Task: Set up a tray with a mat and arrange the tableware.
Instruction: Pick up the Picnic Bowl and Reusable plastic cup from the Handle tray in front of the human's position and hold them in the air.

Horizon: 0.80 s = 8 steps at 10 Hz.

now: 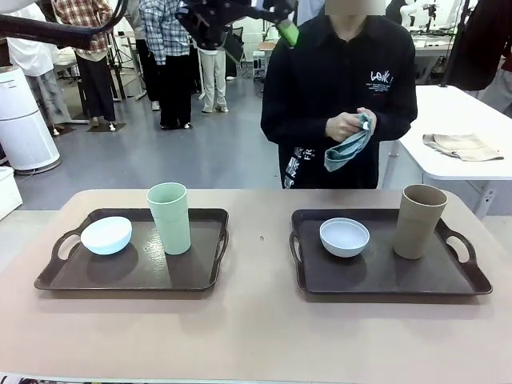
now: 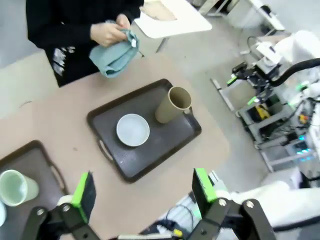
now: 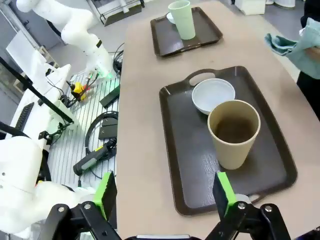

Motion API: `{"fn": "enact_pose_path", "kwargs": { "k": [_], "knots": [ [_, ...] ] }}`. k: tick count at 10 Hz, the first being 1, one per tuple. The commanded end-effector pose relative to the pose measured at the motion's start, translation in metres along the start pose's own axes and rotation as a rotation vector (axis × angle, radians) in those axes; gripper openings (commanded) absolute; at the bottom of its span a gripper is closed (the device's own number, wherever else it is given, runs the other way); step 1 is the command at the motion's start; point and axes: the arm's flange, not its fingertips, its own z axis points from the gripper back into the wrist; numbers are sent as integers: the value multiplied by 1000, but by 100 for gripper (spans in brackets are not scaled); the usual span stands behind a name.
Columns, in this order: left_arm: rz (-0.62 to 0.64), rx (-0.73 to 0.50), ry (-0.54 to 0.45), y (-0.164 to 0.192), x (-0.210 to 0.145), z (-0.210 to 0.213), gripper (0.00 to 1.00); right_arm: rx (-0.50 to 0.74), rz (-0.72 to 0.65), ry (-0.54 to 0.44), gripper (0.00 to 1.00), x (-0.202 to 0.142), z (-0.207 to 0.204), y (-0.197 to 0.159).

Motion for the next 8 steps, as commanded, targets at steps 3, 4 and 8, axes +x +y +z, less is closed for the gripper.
{"fn": "enact_pose_path", "kwargs": {
  "k": [3, 4, 8],
  "knots": [
    [-25, -58, 5, 30, -19, 14, 100, -66, -4, 26, 100, 1, -2, -9],
    [-5, -26, 8, 27, -5, 8, 100, -39, 1, 13, 100, 0, 3, -5],
    [-6, -67, 219, -35, -10, -83, 100, -202, 743, 54, 100, -10, -47, -70]
  ]
}}
